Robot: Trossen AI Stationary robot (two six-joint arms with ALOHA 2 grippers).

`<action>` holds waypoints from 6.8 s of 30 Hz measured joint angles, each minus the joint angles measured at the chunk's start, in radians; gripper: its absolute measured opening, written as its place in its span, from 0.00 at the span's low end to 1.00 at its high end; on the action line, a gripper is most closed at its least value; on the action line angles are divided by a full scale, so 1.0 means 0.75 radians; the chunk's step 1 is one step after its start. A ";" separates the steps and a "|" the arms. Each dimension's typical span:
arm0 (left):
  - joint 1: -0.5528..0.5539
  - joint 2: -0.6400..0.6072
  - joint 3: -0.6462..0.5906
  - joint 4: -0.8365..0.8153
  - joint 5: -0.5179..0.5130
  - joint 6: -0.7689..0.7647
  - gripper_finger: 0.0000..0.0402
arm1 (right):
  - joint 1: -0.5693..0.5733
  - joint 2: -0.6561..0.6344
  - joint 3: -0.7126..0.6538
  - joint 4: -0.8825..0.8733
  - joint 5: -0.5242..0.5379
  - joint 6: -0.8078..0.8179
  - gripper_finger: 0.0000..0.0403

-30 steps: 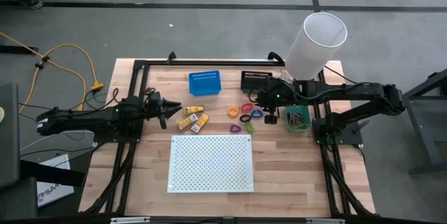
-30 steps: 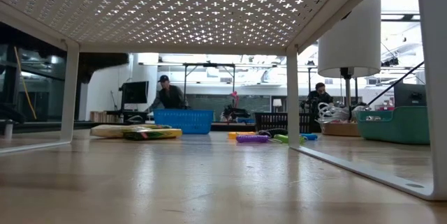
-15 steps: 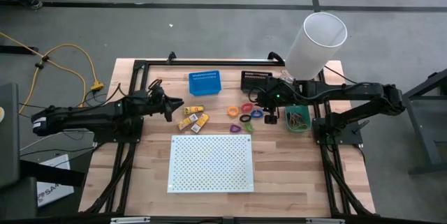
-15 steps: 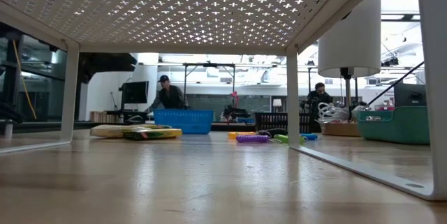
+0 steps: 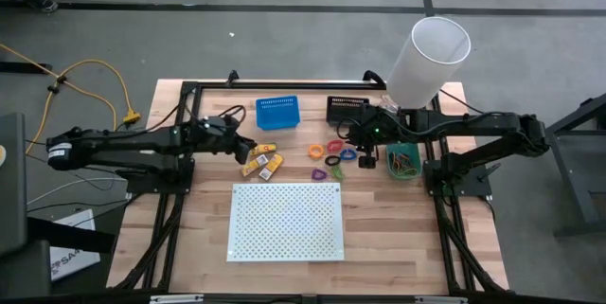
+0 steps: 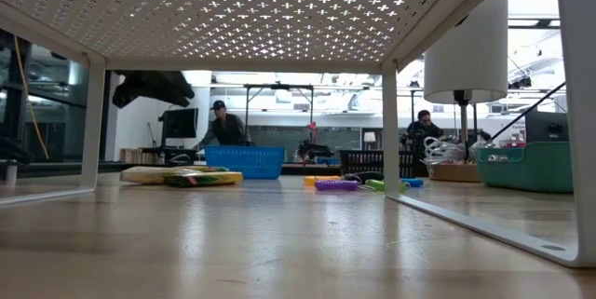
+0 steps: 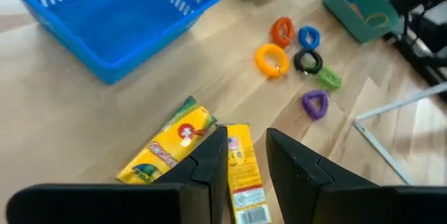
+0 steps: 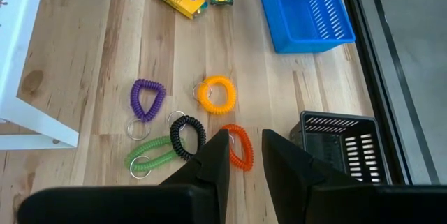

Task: Pick & Place Office Desk Supplies
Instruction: Put the top crayon box into the blue bin

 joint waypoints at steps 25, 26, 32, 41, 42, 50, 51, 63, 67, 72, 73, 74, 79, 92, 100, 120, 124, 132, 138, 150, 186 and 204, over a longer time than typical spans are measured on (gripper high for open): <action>-0.041 0.280 0.282 -0.455 -0.116 0.622 0.24 | 0.000 0.000 0.000 0.006 0.000 0.000 0.18; -0.041 0.300 0.282 -0.451 -0.130 0.658 0.24 | 0.000 0.000 0.000 0.006 0.000 0.000 0.18; -0.024 0.413 0.282 -0.349 -0.179 0.801 0.24 | 0.000 0.000 0.000 0.010 0.000 0.000 0.18; 0.088 0.565 0.282 -0.271 -0.051 0.899 0.24 | 0.000 0.000 0.000 0.010 0.000 0.000 0.18; 0.097 0.579 0.282 -0.270 -0.035 0.900 0.24 | 0.000 0.000 0.000 0.010 0.000 0.000 0.18; 0.099 0.607 0.282 -0.269 -0.002 0.897 0.24 | 0.000 0.000 0.000 0.010 0.000 0.000 0.18; 0.093 0.607 0.282 -0.269 -0.002 0.897 0.24 | 0.000 0.000 0.000 0.010 0.000 0.000 0.18; 0.085 0.607 0.282 -0.298 0.004 0.937 0.34 | 0.000 0.000 0.000 0.010 0.000 0.000 0.18; 0.085 0.607 0.282 -0.299 0.005 0.938 0.41 | 0.000 0.000 0.000 0.010 0.000 0.000 0.18; 0.085 0.617 0.282 -0.297 0.002 0.976 0.46 | 0.000 0.000 0.000 0.010 0.000 0.000 0.18; 0.085 0.622 0.282 -0.299 0.002 0.979 0.46 | 0.000 0.000 0.000 0.010 0.000 0.000 0.18; 0.085 0.630 0.282 -0.299 0.002 0.979 0.46 | 0.000 0.000 0.000 0.010 0.000 0.000 0.18; 0.079 0.686 0.282 -0.293 -0.005 0.992 0.46 | 0.000 0.000 0.000 0.011 0.000 -0.001 0.18; 0.079 0.758 0.282 -0.269 -0.013 1.002 0.46 | 0.000 0.000 0.000 0.012 0.000 0.000 0.18; 0.082 0.780 0.282 -0.248 -0.038 1.014 0.46 | 0.000 0.000 0.000 0.022 0.000 0.000 0.18; 0.082 0.780 0.282 -0.233 -0.041 1.008 0.39 | 0.000 0.000 0.000 0.044 0.000 0.000 0.18; 0.082 0.780 0.282 -0.232 -0.041 1.008 0.36 | 0.000 0.000 0.000 0.045 0.000 0.000 0.18; 0.080 0.780 0.282 -0.233 -0.039 0.993 0.32 | 0.000 0.000 0.000 0.045 0.000 0.000 0.18; 0.080 0.770 0.282 -0.233 -0.037 0.974 0.32 | 0.000 0.000 0.000 0.045 0.000 -0.001 0.18; 0.030 0.593 0.282 -0.228 -0.039 0.984 0.32 | 0.000 0.000 0.000 0.045 0.000 -0.001 0.18; 0.273 0.550 0.525 -0.212 -0.041 1.275 0.32 | 0.000 0.000 0.000 0.049 0.000 0.000 0.18; 0.501 0.785 0.543 -0.041 0.144 1.425 0.32 | 0.000 0.000 0.000 0.049 0.000 0.000 0.18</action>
